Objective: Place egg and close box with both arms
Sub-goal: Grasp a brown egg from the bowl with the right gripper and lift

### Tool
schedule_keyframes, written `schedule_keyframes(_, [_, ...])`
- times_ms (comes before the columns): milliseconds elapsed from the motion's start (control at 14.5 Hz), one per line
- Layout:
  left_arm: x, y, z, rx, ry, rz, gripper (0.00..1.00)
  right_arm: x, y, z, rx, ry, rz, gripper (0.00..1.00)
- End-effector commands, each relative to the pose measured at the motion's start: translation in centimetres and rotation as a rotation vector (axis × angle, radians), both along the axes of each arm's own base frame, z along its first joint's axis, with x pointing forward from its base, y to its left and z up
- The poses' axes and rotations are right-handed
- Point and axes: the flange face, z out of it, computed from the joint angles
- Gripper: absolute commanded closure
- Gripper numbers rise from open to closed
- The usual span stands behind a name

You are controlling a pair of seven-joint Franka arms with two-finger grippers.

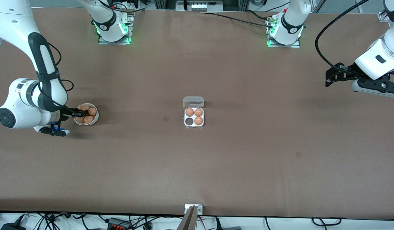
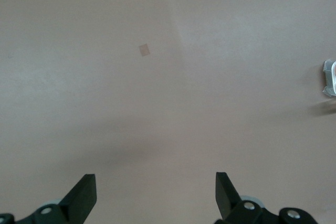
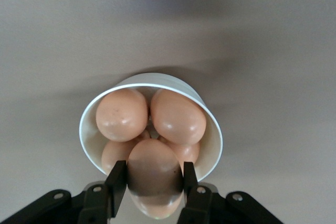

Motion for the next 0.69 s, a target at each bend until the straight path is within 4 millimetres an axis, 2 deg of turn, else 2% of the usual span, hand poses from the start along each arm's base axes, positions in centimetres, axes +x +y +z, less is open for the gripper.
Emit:
schedule_keyframes(0, [0.1, 0.3, 0.5, 0.021, 0.001, -0.019, 0.00, 2.3, 1.6, 5.0, 0.052, -0.006, 0.029, 0.65])
schedule_keyframes(138, [0.1, 0.4, 0.5, 0.021, 0.002, -0.018, 0.00, 4.4, 3.7, 9.1, 0.075, -0.027, 0.081, 0.68])
schedule_keyframes(207, [0.1, 0.3, 0.5, 0.021, 0.001, -0.019, 0.00, 5.1, 5.5, 10.2, 0.085, -0.053, 0.119, 0.70])
schedule_keyframes(346, [0.2, 0.4, 0.4, 0.021, 0.001, -0.018, 0.00, 5.4, 9.2, 10.5, 0.115, -0.075, 0.171, 0.70])
schedule_keyframes(553, [0.1, 0.3, 0.4, 0.021, 0.002, -0.018, 0.00, 6.6, 16.5, 10.1, 0.170, -0.184, 0.227, 0.70])
schedule_keyframes(622, [0.1, 0.5, 0.5, 0.021, 0.002, -0.016, 0.00, 6.7, 19.6, 10.0, 0.174, -0.225, 0.255, 0.70])
